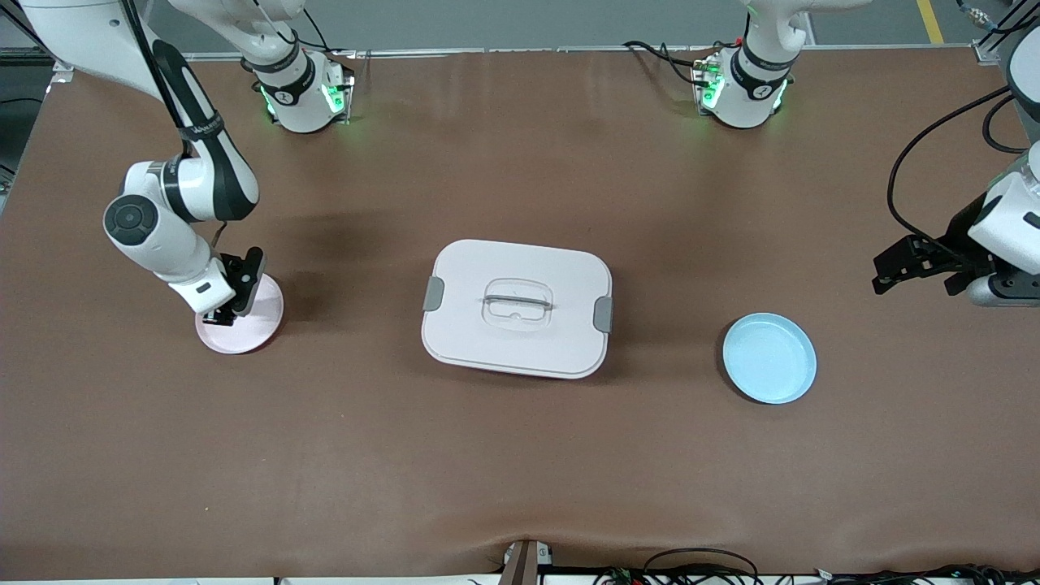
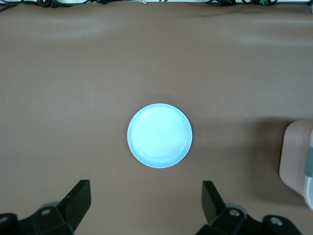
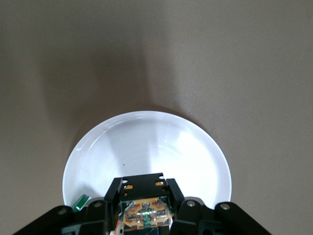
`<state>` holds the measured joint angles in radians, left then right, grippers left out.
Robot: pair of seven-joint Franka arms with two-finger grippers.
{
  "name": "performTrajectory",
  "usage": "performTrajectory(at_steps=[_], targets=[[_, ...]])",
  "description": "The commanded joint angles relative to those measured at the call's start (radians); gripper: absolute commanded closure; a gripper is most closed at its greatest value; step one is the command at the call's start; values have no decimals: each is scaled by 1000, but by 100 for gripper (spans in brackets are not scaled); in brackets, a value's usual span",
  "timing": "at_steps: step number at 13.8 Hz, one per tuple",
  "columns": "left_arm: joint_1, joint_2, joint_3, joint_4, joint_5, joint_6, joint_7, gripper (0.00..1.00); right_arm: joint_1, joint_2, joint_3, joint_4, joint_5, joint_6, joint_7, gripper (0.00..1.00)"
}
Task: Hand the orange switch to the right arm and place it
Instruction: 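Lower the switch onto the white plate with the right gripper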
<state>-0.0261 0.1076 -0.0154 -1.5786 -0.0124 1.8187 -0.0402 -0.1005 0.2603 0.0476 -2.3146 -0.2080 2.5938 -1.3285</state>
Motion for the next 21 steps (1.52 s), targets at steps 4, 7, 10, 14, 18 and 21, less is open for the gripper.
performTrajectory(at_steps=[4, 7, 10, 14, 18, 21], targets=[[0, -54, 9, -1, 14, -93, -44, 0, -48, 59, 12, -5, -51, 63, -15, 100], [-2, -98, 6, -1, 12, -137, -38, 0, -61, 92, 12, -5, -62, 98, -15, 100], [-3, -114, -9, -9, 5, -151, -46, 0, -64, 134, 12, -2, -63, 159, -15, 100], [-3, -134, -11, -37, 3, -160, -49, 0, -65, 160, 11, 4, -64, 190, -15, 100], [-2, -143, -11, -41, -1, -142, -55, 0, -76, 160, 11, 15, -74, 183, -12, 0], [-2, -134, -11, -40, -3, -130, -55, 0, -79, 158, 12, 24, -74, 175, 0, 0]])
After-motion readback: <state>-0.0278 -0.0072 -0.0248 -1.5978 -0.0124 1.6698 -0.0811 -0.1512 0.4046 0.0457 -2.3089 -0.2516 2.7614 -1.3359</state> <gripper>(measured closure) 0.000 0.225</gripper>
